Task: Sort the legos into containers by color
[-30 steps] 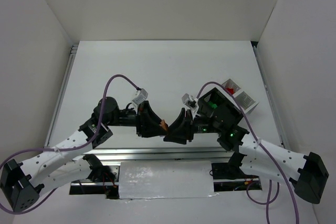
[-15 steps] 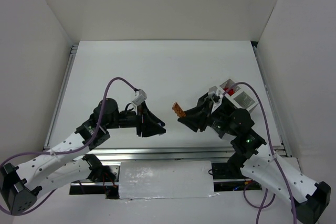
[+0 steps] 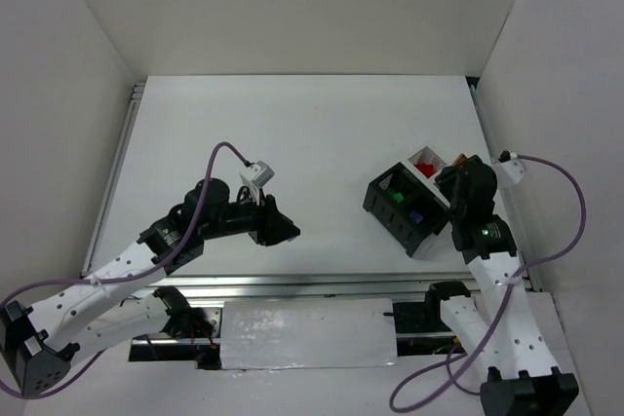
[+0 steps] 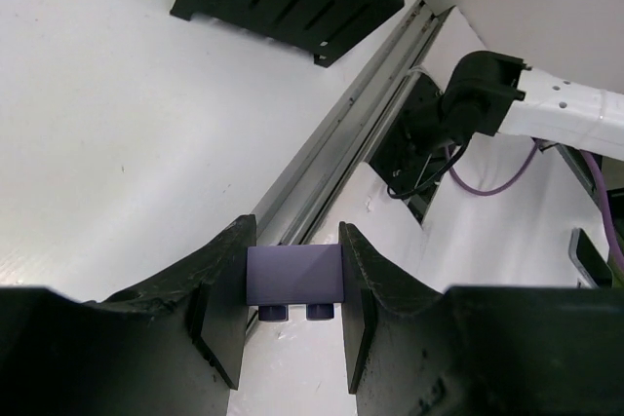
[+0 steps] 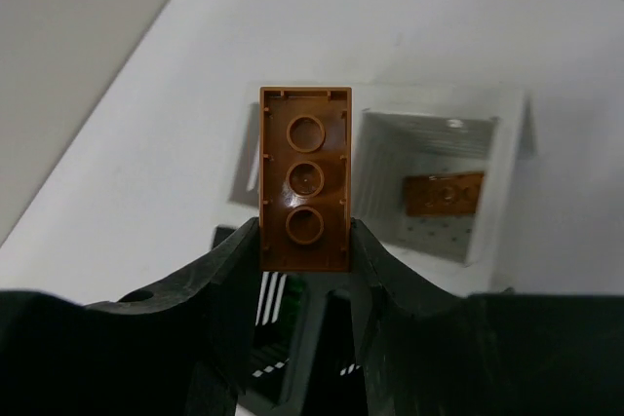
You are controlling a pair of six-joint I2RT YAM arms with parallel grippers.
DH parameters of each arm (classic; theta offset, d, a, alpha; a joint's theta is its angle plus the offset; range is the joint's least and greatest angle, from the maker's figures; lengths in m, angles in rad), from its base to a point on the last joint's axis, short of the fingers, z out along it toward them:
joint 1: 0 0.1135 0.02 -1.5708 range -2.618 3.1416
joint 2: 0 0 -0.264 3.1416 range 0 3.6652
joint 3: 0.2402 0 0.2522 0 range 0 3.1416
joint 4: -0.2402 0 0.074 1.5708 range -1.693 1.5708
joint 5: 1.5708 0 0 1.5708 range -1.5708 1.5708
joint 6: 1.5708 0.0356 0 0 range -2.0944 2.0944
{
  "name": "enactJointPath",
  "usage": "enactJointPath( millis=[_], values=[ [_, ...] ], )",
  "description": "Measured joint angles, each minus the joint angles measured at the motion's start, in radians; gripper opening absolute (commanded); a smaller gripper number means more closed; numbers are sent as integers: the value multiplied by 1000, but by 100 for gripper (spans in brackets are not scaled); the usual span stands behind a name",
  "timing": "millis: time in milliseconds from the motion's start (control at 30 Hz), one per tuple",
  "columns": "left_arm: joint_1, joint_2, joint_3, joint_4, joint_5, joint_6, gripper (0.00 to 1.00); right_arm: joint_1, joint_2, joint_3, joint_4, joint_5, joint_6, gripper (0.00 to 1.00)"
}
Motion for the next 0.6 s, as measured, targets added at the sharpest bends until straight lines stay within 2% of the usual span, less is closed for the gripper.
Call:
enactJointPath(
  millis=[67,167,600],
  values=[
    [0,2,0,-14,-9,0,0,-90,25,-8,-7,-35,4,0],
    [-2,2,0,-23,-29,1,0,-150,39,-30,-13,-66,5,1],
    [-4,40,0,-24,-49,0,0,-198,104,-70,2,-179,-3,12]
  ],
)
